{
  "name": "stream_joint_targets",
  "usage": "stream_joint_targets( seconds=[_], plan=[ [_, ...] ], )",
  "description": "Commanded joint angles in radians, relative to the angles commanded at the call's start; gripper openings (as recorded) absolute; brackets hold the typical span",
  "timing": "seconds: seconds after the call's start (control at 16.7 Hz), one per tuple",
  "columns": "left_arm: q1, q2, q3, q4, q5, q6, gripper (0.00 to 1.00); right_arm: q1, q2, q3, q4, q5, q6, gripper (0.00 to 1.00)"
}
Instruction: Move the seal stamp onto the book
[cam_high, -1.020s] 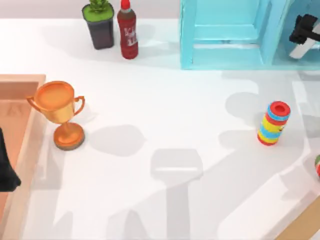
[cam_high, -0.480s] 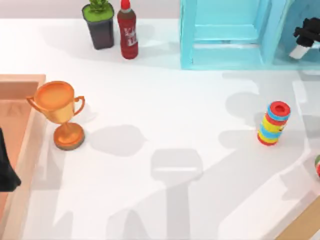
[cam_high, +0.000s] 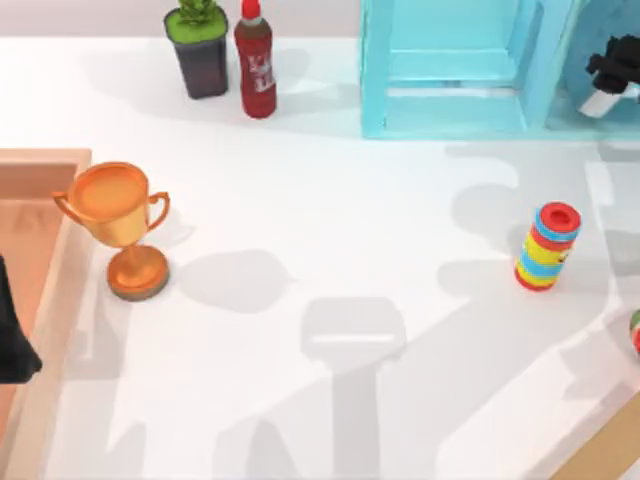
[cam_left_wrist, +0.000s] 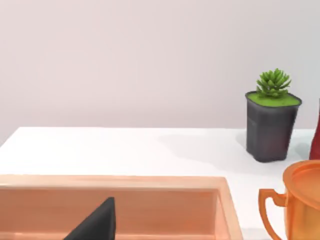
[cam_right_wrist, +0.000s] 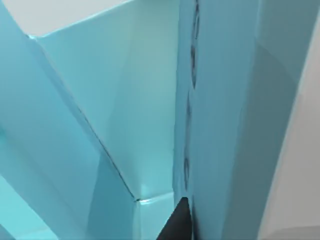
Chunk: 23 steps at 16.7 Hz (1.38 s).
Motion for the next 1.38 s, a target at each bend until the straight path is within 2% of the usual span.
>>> stream_joint_targets(
  seconds=[0.6,1.38],
  plan=[
    [0.000,0.000,0.000,0.000,0.000,0.000,1.00,0.005,-0.066,-0.061,-0.017,0.039,-0.015,0.00],
    [0.000,0.000,0.000,0.000,0.000,0.000,1.00,-0.006,-0.776,-0.315,-0.427,0.003,-0.017,0.00]
  ],
)
